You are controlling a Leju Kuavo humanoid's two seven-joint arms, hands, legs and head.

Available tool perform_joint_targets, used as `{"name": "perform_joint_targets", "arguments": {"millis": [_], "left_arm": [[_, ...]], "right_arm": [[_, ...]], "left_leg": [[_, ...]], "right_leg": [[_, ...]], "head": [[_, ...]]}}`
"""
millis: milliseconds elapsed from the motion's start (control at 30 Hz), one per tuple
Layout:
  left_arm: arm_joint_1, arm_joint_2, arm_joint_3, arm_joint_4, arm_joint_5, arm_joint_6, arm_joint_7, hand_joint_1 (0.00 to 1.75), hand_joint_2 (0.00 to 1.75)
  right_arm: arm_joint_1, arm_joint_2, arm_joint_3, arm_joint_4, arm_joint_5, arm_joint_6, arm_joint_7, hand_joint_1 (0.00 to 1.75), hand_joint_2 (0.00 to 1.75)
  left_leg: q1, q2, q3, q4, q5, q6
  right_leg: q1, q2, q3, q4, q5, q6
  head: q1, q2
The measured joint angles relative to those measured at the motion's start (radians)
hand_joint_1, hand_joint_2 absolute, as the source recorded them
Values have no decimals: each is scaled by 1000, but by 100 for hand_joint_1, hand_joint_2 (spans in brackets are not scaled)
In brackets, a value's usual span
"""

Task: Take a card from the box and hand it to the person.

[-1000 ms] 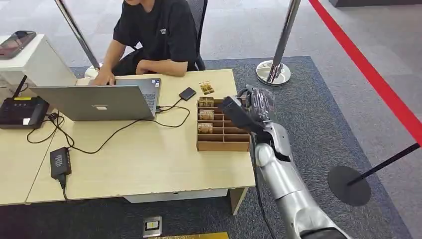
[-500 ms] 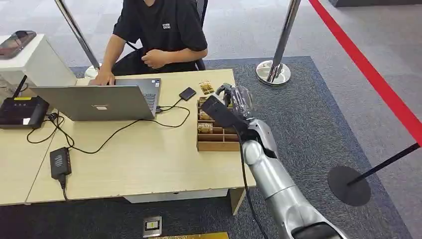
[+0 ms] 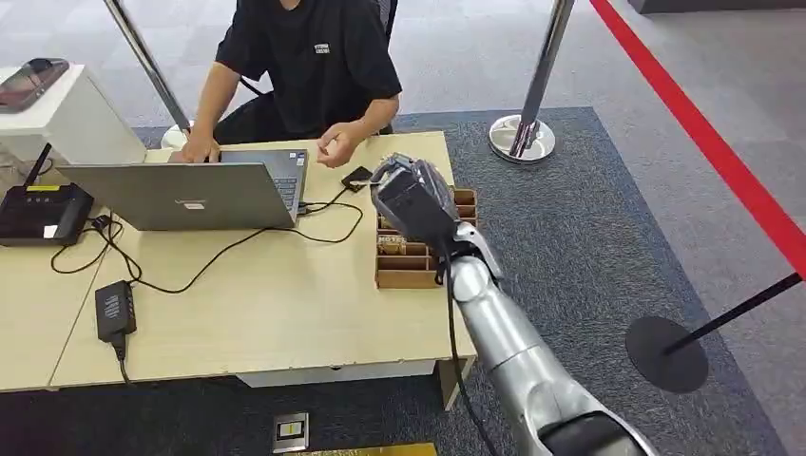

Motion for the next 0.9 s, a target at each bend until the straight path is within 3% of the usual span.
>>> {"name": "perform_joint_targets", "arguments": {"millis": [67,267,400,900], "left_arm": [[0,0,0,0,0,1,1,0,0],[-1,-2,0,0,-1,13,5,0,0],[-1,-4,0,2,-3,14,4,0,0],[-2,-6,0,5,-18,10,3,0,0]], "right_arm": [[-7,6,0,9,-2,-13,-4,175,175],[-28,40,1,53,52,-202,-10,175,175],[-47,56,3,107,73,-258,-3,175,175],[-58,61,26,244,106,-300,21,169,175]], "left_leg": [[0,0,0,0,0,0],[0,0,0,0,0,0],[0,0,0,0,0,0],[0,0,0,0,0,0]], "right_leg": [[0,0,0,0,0,0],[0,0,0,0,0,0],[0,0,0,0,0,0],[0,0,0,0,0,0]], "head": [[0,0],[0,0],[0,0],[0,0]]}}
